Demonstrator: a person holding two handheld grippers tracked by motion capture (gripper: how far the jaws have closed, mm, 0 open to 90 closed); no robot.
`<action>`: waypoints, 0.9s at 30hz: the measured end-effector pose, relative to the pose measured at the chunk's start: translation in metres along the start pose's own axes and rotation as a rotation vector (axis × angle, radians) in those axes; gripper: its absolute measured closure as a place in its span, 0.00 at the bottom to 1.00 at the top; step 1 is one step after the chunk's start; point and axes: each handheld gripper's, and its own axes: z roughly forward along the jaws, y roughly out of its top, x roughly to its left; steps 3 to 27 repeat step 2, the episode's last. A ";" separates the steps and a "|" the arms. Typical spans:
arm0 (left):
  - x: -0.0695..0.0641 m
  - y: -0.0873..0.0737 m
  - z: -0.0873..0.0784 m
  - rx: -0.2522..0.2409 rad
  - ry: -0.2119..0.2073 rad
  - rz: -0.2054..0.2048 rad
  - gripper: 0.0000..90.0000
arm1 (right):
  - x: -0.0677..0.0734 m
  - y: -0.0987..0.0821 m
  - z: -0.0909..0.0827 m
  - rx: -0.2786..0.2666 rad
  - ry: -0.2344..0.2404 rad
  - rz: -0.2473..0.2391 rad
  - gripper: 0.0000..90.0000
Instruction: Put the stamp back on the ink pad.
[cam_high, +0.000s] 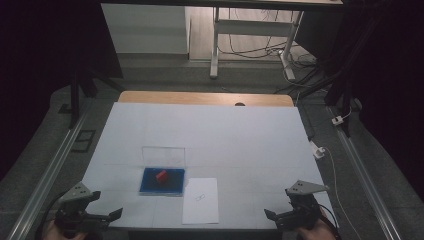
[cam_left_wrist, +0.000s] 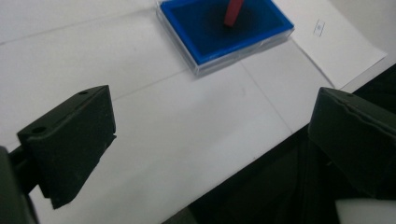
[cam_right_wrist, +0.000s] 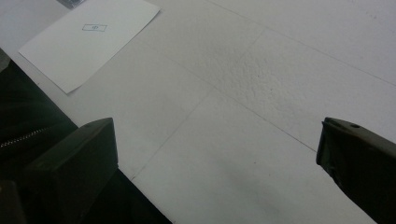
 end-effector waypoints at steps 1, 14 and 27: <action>0.000 0.000 0.000 0.003 -0.001 0.001 0.01 | 0.000 0.000 0.000 0.001 -0.001 0.000 0.00; 0.000 0.001 0.000 0.002 -0.005 -0.001 0.01 | 0.000 0.000 0.000 0.003 -0.002 -0.002 0.00; 0.000 0.001 0.000 0.002 -0.005 -0.001 0.01 | 0.000 0.000 0.000 0.003 -0.002 -0.002 0.00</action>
